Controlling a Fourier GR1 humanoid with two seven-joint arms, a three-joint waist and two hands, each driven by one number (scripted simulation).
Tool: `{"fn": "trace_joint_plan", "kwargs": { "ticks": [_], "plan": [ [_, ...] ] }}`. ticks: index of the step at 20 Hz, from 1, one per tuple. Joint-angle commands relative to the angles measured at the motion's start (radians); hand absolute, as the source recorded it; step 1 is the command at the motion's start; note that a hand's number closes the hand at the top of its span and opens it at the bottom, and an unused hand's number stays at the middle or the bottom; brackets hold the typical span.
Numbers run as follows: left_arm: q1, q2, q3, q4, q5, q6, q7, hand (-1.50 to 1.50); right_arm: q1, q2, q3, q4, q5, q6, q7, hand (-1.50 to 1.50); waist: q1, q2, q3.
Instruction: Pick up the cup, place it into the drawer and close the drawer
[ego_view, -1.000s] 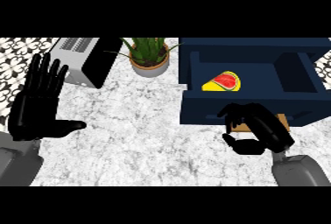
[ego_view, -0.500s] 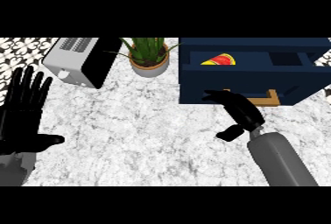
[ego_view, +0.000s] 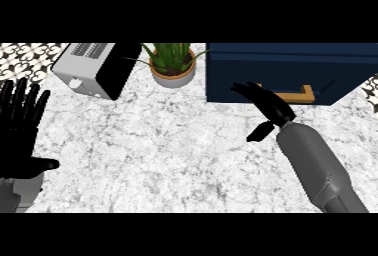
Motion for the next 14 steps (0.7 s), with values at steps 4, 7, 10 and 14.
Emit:
{"fn": "trace_joint_plan", "kwargs": {
  "ticks": [4, 7, 10, 14],
  "plan": [
    [-0.034, -0.015, 0.027, 0.071, 0.004, -0.057, 0.019, -1.50, -0.200, -0.050, -0.080, 0.290, -0.007, 0.027, -0.070, -1.50, 0.010, 0.014, 0.003],
    [-0.052, -0.014, 0.022, 0.055, 0.002, -0.051, 0.030, -1.50, -0.252, -0.105, -0.100, 0.348, -0.010, 0.052, -0.098, -1.50, 0.031, 0.024, 0.004],
    [-0.021, -0.041, -0.016, -0.007, -0.043, -0.019, 0.016, -1.50, -0.265, -0.130, -0.117, 0.387, -0.011, 0.032, -0.120, -1.50, 0.048, 0.026, 0.005],
    [-0.037, -0.070, -0.034, 0.002, -0.078, 0.000, -0.004, -1.50, -0.283, -0.147, -0.128, 0.417, -0.016, 0.032, -0.140, -1.50, 0.048, 0.031, 0.005]
  ]
}}
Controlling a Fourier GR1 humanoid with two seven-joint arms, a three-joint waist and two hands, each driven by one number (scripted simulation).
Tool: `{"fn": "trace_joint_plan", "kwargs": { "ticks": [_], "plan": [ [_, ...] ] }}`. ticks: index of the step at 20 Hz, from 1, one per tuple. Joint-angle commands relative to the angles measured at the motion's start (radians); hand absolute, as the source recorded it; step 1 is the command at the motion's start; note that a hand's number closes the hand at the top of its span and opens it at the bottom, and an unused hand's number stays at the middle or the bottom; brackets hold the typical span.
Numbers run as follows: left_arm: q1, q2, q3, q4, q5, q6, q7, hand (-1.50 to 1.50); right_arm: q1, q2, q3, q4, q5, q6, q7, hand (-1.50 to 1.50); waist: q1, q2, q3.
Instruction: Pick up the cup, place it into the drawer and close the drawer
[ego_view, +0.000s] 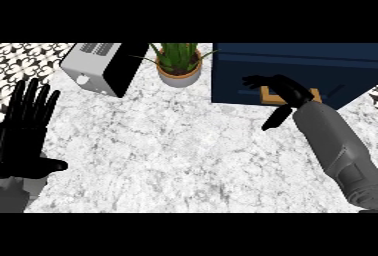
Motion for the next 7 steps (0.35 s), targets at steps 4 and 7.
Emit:
{"fn": "trace_joint_plan", "kwargs": {
  "ticks": [4, 7],
  "plan": [
    [-0.013, 0.000, 0.002, 0.002, -0.004, -0.013, 0.010, -1.50, -0.087, -0.083, -0.046, 0.105, -0.004, -0.015, 0.073, -1.50, 0.031, 0.038, 0.008],
    [-0.060, -0.019, -0.012, -0.003, -0.028, 0.036, 0.027, -1.50, -0.109, -0.084, -0.041, 0.116, 0.002, -0.004, 0.069, -1.50, 0.020, 0.034, 0.009]
  ]
}}
